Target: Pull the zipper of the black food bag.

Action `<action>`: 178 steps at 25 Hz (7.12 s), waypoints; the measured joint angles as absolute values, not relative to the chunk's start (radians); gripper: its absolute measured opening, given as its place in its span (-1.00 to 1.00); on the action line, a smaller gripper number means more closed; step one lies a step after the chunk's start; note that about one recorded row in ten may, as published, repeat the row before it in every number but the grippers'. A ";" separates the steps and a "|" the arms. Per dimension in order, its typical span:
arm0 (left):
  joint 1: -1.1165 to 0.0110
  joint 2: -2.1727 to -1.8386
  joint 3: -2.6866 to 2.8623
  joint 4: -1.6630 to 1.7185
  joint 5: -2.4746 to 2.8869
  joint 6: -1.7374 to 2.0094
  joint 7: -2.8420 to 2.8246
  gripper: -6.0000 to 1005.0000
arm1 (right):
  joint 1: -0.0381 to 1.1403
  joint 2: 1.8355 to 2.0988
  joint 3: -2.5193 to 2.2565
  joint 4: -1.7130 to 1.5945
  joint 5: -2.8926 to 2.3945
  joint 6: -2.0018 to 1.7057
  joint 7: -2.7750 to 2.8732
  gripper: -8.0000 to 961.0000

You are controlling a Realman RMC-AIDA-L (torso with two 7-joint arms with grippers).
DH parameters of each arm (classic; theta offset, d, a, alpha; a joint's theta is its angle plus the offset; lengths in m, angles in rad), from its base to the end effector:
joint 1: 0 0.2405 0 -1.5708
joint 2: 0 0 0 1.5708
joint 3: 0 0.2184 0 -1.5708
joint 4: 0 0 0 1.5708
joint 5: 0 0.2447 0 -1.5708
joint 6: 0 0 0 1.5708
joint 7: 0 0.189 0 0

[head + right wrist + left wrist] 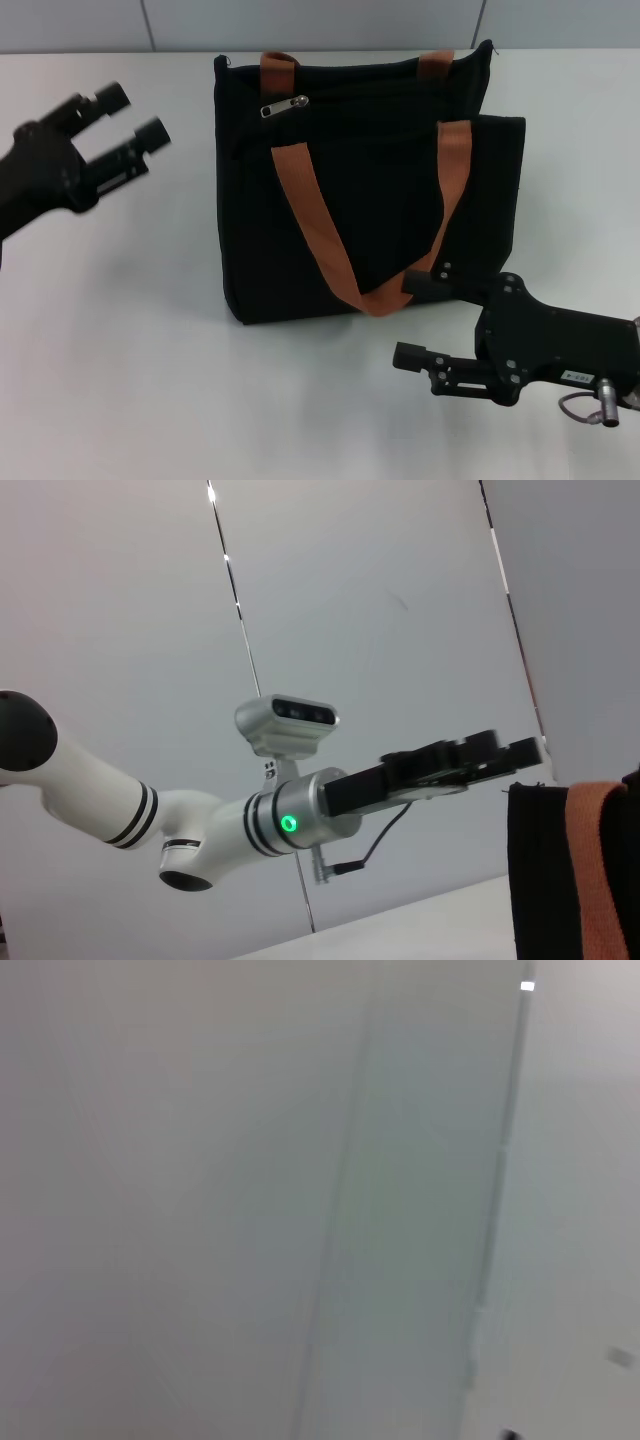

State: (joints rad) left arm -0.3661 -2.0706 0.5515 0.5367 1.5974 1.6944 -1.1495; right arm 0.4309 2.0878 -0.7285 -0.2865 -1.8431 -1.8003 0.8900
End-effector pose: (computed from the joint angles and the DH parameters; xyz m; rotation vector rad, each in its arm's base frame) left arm -0.2570 0.3307 0.0386 -2.2588 -0.5247 -1.1793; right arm 0.2287 0.2577 -0.0664 -2.7402 0.3918 1.2022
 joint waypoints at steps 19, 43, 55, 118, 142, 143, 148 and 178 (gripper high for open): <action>-0.461 -2.069 0.890 0.611 1.609 1.474 -1.140 0.41 | 0.441 2.088 -0.729 -0.256 -1.842 -1.765 0.875 0.60; -0.488 -2.079 0.910 0.603 1.522 1.412 -1.075 -0.03 | 0.450 2.088 -0.715 -0.232 -1.820 -1.742 0.875 0.60; -0.505 -2.078 1.031 0.583 1.340 1.417 -1.055 -0.93 | 0.435 2.088 -0.715 -0.091 -1.450 -1.806 0.933 0.60; -0.618 -2.080 1.224 0.593 1.150 1.370 -1.023 -0.93 | 0.635 2.091 -0.649 -0.007 -1.376 -1.689 1.236 -0.03; -0.615 -2.080 1.247 0.587 1.113 1.372 -1.023 -0.92 | 0.654 2.091 -0.694 -0.005 -1.371 -1.645 1.333 -0.38; -0.614 -2.080 1.247 0.587 1.113 1.373 -1.023 -0.92 | 0.655 2.091 -0.693 -0.005 -1.371 -1.640 1.333 -0.38; -0.612 -2.080 1.248 0.587 1.113 1.374 -1.023 -0.92 | 0.667 2.091 -0.697 -0.006 -1.374 -1.636 1.333 -0.36; -0.606 -2.080 1.275 0.592 1.089 1.378 -1.023 -0.92 | 0.662 2.092 -0.694 -0.008 -1.373 -1.639 1.344 -0.72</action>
